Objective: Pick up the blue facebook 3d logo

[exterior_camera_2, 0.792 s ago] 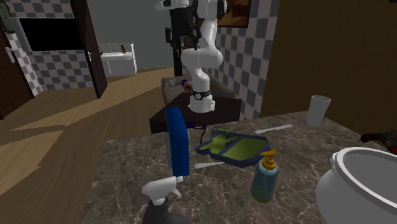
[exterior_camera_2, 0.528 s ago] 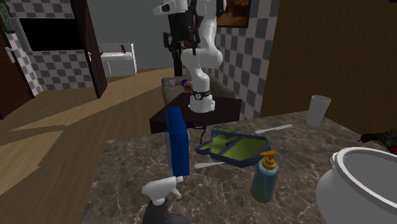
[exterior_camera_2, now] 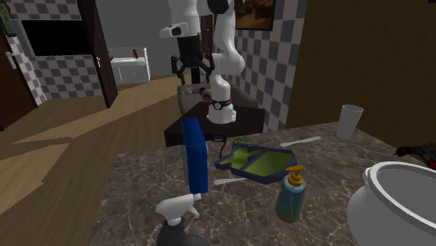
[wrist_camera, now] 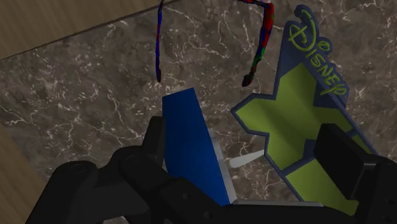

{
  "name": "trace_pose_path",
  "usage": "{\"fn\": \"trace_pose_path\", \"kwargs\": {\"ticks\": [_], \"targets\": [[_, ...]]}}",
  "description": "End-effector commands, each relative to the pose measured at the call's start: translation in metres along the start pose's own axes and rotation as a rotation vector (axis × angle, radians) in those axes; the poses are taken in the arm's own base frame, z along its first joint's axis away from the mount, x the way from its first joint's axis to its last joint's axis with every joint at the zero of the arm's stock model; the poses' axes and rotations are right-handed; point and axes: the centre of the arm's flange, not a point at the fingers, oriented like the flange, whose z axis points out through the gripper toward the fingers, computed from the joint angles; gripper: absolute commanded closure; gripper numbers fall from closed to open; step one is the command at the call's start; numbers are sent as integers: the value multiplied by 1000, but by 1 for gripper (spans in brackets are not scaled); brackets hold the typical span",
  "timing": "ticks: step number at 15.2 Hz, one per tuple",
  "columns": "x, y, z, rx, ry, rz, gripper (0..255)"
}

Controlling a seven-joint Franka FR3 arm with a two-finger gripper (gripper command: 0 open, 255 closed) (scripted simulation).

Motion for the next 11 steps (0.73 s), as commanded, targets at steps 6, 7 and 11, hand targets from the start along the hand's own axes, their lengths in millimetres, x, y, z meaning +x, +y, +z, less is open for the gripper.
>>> {"fn": "trace_pose_path", "kwargs": {"ticks": [6,7,11], "targets": [[75,7,55,-29,-14,-119,0],[86,7,63,-33,-16,-135,0],[117,8,92,-45,-23,-184,0]]}}
